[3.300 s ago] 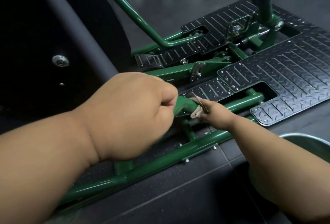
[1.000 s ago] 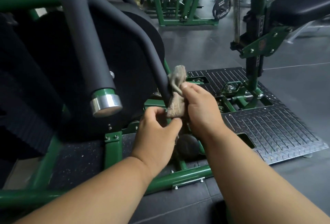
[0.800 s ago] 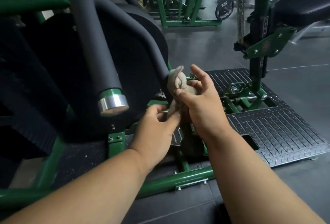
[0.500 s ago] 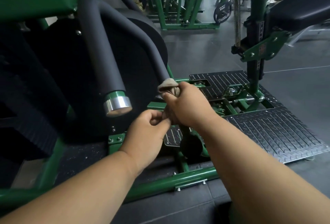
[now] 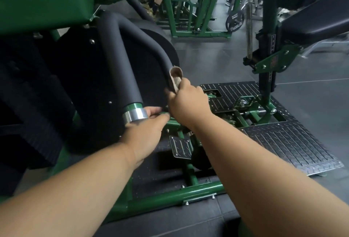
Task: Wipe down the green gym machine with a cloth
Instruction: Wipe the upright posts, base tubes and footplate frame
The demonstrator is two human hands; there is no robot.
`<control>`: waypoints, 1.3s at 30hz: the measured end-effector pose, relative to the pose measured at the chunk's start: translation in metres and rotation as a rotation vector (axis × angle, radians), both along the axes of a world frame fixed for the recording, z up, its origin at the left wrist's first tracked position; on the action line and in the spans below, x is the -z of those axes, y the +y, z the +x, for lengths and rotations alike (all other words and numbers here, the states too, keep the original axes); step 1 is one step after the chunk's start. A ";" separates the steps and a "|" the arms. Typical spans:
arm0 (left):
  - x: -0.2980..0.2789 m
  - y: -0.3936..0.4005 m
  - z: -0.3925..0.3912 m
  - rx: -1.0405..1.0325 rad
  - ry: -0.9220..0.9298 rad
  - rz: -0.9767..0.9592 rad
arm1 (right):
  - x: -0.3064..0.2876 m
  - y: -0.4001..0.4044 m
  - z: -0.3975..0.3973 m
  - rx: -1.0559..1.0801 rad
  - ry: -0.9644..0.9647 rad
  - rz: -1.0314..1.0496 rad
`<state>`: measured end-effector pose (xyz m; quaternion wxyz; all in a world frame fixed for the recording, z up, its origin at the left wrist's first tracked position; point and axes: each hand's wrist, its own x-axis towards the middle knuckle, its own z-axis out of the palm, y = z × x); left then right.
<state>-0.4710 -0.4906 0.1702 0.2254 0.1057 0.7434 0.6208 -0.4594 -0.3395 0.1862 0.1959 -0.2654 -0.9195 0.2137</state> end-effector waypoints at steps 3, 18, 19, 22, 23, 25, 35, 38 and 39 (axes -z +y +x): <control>0.004 -0.014 -0.001 0.011 0.015 -0.099 | 0.005 0.000 0.017 -0.071 -0.101 -0.054; -0.010 -0.041 -0.010 0.035 0.033 -0.142 | -0.040 0.033 -0.089 -0.296 0.076 -0.135; -0.011 -0.041 -0.011 0.032 0.035 -0.145 | -0.039 0.034 -0.090 -0.317 0.107 -0.167; -0.011 -0.038 -0.015 0.029 0.062 -0.130 | -0.042 0.033 -0.086 -0.329 0.163 -0.267; -0.013 -0.037 -0.015 0.025 0.062 -0.112 | -0.044 0.032 -0.084 -0.327 0.186 -0.299; -0.019 -0.037 -0.014 0.039 0.068 -0.108 | -0.046 0.029 -0.083 -0.325 0.223 -0.349; -0.087 -0.059 -0.029 -0.180 -0.094 0.381 | -0.060 0.028 -0.113 -0.355 0.255 -0.293; -0.102 -0.070 -0.019 -0.101 -0.118 0.373 | -0.060 0.027 -0.115 -0.350 0.296 -0.328; -0.106 -0.071 -0.013 -0.063 -0.117 0.351 | -0.064 0.024 -0.111 -0.318 0.310 -0.401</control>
